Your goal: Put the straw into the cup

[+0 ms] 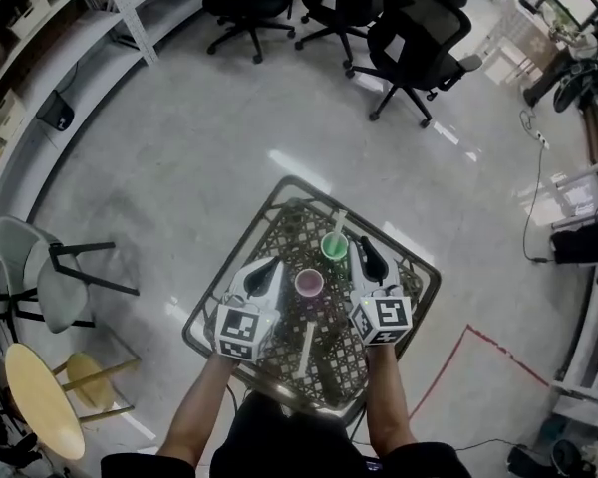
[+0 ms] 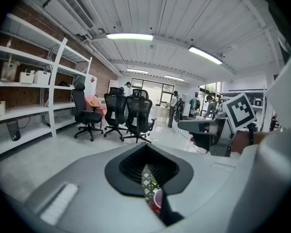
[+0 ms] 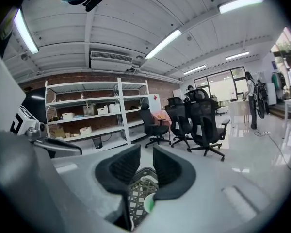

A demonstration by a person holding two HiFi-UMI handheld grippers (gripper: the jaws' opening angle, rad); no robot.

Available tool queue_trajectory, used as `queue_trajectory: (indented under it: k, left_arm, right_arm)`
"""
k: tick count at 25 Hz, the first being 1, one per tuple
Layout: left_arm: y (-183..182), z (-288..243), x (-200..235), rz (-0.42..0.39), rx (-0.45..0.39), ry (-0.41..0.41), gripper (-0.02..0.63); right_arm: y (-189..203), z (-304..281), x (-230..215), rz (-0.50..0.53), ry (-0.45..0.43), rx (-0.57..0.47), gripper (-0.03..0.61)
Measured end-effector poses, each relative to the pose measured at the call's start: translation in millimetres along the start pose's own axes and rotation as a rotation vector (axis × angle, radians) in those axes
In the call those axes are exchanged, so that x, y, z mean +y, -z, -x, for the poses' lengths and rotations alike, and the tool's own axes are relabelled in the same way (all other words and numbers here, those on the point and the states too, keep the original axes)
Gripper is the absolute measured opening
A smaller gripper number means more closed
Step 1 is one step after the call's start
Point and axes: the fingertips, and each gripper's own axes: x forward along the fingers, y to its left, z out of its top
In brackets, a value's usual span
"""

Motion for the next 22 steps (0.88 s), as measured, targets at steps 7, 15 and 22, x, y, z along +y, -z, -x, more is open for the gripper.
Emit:
queue_trajectory:
  k: [7, 15, 22]
  left_arm:
    - [-26, 44, -23, -0.059, -0.062, -0.011, 0.006]
    - [-40, 92, -63, -0.088, -0.095, -0.031, 0.006]
    - [-43, 134, -107, -0.110, -0.126, -0.028, 0.006]
  right_arm:
    - [-28, 53, 20, 0.037, -0.008, -0.050, 0.071]
    - [-36, 119, 33, 0.060, -0.018, -0.071, 0.055]
    - [-35, 180, 46, 0.066, -0.027, -0.086, 0.031]
